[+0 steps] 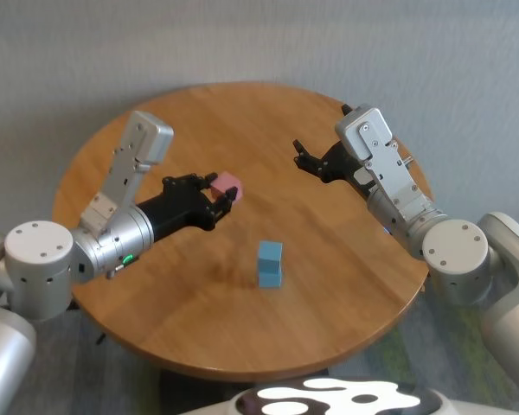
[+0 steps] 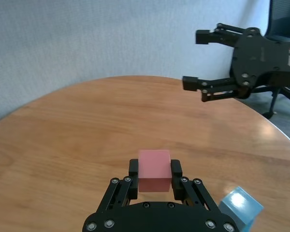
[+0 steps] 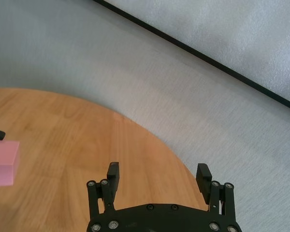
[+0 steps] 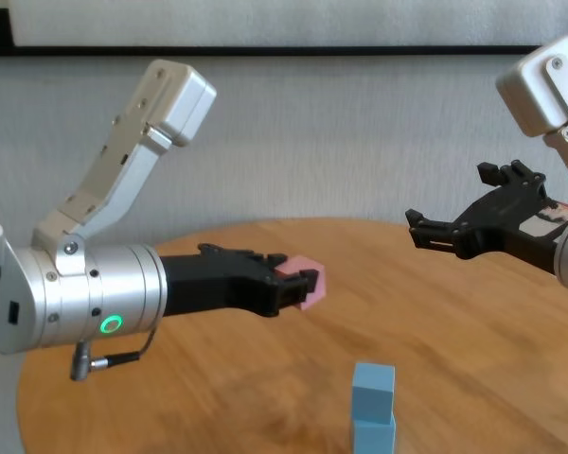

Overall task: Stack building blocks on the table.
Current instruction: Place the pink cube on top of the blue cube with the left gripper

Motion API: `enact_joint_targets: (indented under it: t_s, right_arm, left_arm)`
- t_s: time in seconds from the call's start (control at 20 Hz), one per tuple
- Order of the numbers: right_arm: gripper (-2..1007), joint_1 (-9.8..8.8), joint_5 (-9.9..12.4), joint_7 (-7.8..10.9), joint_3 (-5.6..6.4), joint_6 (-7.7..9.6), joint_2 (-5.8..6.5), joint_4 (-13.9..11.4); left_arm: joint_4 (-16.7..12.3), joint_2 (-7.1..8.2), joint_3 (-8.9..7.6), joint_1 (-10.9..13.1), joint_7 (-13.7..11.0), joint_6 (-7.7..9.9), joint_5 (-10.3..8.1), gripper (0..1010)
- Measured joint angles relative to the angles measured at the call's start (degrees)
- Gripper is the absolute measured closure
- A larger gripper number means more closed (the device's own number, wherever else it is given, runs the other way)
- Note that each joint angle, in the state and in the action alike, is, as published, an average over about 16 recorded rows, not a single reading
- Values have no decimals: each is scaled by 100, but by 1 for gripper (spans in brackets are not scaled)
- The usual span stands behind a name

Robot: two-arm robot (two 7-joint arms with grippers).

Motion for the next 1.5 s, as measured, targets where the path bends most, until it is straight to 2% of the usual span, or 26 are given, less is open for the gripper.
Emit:
enact_joint_targets:
  t_s: [0.3, 0.7, 1.05, 1.5]
  right_arm:
    - [0, 0, 0, 0, 0, 0, 0, 0]
    - [0, 0, 0, 0, 0, 0, 0, 0]
    - [0, 0, 0, 0, 0, 0, 0, 0]
    - [0, 0, 0, 0, 0, 0, 0, 0]
  left_arm:
    - [-154, 177, 162, 70, -455, -148, -237, 610]
    - [-263, 352, 366, 76, -809, -272, -402, 610]
    - [-356, 450, 542, 29, -992, -288, -501, 610]
    - [-385, 527, 710, -56, -1112, -255, -626, 610]
